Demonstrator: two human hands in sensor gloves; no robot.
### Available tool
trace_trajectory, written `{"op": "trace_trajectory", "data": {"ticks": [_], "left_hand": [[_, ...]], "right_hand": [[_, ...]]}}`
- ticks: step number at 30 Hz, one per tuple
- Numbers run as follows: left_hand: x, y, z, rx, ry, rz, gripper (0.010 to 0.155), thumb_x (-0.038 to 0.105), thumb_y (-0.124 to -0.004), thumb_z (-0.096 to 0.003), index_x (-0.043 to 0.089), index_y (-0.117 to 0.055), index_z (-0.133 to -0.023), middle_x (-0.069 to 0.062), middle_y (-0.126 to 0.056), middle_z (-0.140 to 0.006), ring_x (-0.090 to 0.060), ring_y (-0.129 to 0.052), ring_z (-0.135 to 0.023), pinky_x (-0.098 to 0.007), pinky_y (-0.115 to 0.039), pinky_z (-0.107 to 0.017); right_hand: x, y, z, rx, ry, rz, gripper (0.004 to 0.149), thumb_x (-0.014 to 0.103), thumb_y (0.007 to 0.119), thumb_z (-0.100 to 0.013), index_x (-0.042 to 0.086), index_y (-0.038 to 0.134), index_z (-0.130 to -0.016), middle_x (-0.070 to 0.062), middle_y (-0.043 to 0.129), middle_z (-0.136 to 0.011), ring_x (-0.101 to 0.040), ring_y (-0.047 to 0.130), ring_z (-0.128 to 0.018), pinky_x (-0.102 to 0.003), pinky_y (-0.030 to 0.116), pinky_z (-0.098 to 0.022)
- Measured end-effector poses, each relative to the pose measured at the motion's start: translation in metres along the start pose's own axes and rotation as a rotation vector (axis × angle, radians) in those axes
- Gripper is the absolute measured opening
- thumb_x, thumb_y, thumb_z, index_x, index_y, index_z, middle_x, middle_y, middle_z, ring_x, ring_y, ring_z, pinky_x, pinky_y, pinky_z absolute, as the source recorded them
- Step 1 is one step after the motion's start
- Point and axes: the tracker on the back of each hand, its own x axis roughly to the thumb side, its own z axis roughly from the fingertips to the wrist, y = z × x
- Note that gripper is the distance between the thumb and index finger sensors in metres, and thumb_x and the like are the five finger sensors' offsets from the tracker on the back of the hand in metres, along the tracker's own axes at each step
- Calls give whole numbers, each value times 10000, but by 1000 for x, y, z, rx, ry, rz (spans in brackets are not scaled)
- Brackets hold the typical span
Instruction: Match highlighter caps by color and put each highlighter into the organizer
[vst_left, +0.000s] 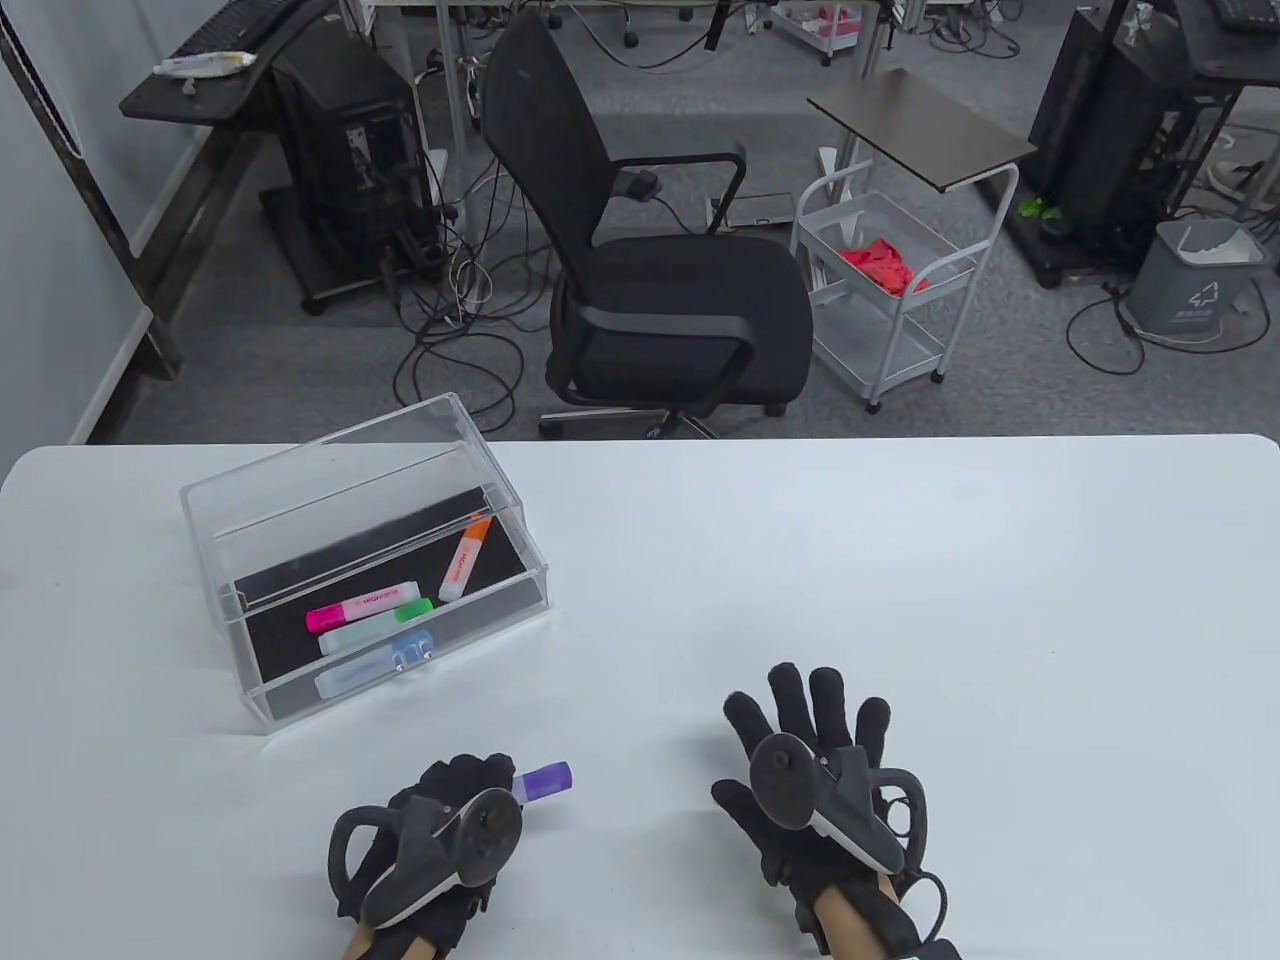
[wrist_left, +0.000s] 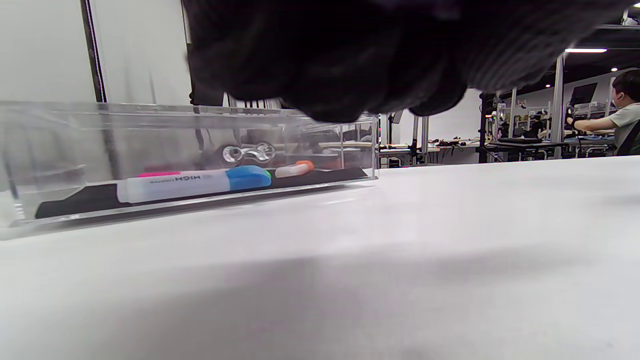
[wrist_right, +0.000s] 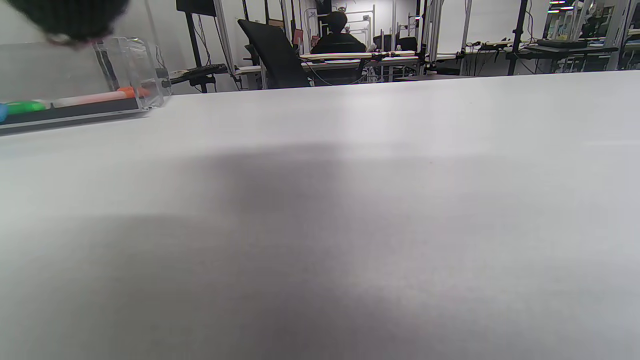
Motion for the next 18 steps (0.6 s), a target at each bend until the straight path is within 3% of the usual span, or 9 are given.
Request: {"op": "trace_trajectory", "data": {"ticks": [10, 18], "left_hand": [[-8, 5, -2, -17, 11, -13, 520, 547, -661, -489, 333, -617, -961, 150, -816, -716, -98, -945, -443, -272, -889, -335], [-32, 29, -30, -42, 84, -39, 563, 560, -650, -492, 327, -570, -998, 129, -786, -765, -111, -929, -491, -284, -877, -377]], "right_hand": [[-5, 5, -9, 6, 24, -28, 758, 599, 720, -387, 445, 339, -1024, 33, 85, -1141, -316, -17, -1042, -690, -3, -664], [-4, 9, -8, 26, 15, -16, 759, 602, 703, -396, 429, 324, -1030, 7, 93, -1144, -336, -7, -1039, -697, 14, -662]]}}
